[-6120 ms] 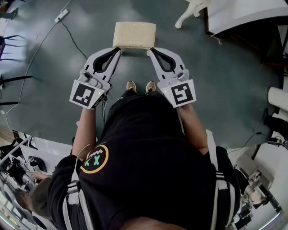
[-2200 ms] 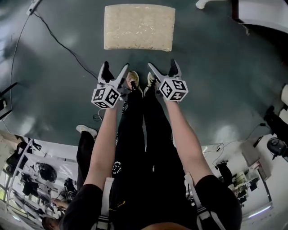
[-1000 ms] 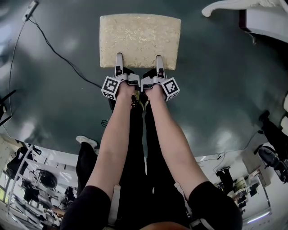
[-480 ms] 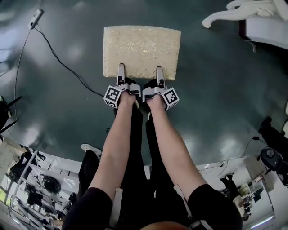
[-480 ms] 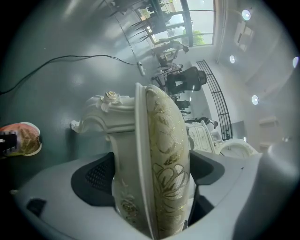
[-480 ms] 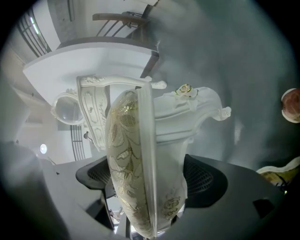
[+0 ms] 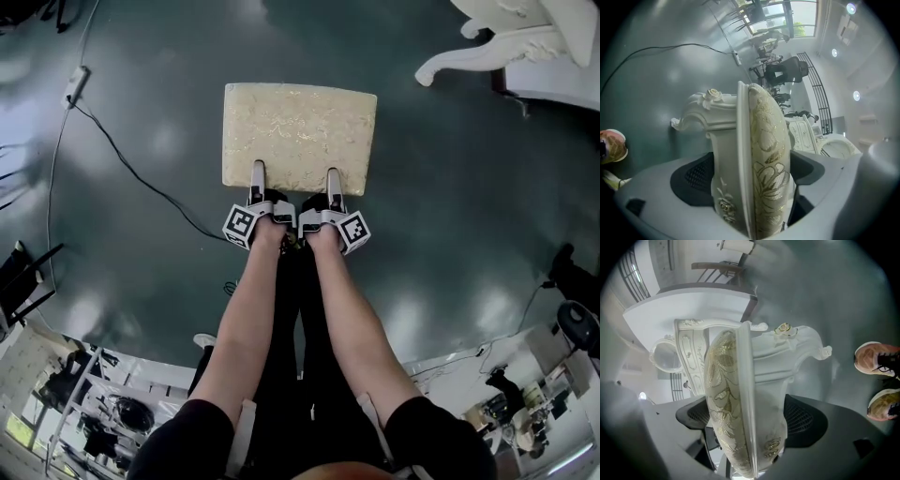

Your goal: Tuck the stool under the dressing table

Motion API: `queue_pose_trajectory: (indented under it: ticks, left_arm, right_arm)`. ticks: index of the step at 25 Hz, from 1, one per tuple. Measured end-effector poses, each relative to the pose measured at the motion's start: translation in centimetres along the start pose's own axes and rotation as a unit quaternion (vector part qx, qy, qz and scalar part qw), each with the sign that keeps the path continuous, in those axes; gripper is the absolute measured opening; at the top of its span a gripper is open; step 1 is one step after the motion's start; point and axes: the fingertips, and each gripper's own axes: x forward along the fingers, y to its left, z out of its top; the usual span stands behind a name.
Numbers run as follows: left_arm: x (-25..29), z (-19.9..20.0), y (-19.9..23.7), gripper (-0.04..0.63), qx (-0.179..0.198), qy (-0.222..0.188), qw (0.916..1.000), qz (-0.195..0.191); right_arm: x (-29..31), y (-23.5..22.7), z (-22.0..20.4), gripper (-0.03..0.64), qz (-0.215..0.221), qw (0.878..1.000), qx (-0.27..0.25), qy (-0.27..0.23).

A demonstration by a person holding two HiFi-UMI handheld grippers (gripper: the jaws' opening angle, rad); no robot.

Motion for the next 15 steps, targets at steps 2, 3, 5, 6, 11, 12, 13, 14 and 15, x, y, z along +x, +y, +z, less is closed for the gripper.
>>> queue_pose_trajectory:
  ticks: [2, 3, 5, 6, 11, 12, 13, 14, 15]
  left_arm:
    - [1.4, 0.4, -0.7, 0.5, 0.003, 0.0, 1.0, 0.002]
    - [2.3, 0.6, -1.2, 0.5, 0.004, 0.001, 1.0, 0.0]
    - [4.2, 0.6, -2.4, 0.5, 0.005, 0.01, 0.9999, -0.002]
    - [5.3, 0.6, -2.9, 0.5, 0.005, 0.018, 0.9998, -0.003]
    - [10.7, 1.2, -5.1, 0.5, -0.005, 0.047, 0.9989, 0.001]
    - [11.7, 1.1, -5.5, 0.5, -0.005, 0.054, 0.9985, 0.004]
    - [12.8, 1.1, -6.1, 0.5, -0.003, 0.063, 0.998, 0.006]
    - [13.9, 1.1, -6.8, 0.5, -0.001, 0.071, 0.9974, 0.006]
    - [15.1, 1.3, -7.5, 0.502, 0.001, 0.077, 0.997, 0.005]
  right_arm:
    - [1.1, 0.4, -0.1, 0.497, -0.002, 1.0, 0.005, 0.0]
    - [1.9, 0.8, -0.1, 0.497, -0.004, 1.0, 0.007, 0.002]
    - [3.7, 1.8, 0.1, 0.497, -0.007, 1.0, 0.009, 0.001]
    - [4.7, 2.2, 0.4, 0.497, -0.007, 1.0, 0.01, -0.003]
    - [9.8, 4.3, 0.7, 0.495, -0.015, 1.0, 0.006, -0.022]
    - [10.7, 4.8, 1.0, 0.495, -0.016, 0.999, 0.005, -0.029]
    - [11.6, 5.3, 1.3, 0.495, -0.016, 0.999, 0.004, -0.038]
    - [12.6, 6.0, 1.5, 0.494, -0.015, 0.999, 0.004, -0.046]
    - [13.7, 6.6, 1.6, 0.495, -0.012, 0.999, 0.005, -0.05]
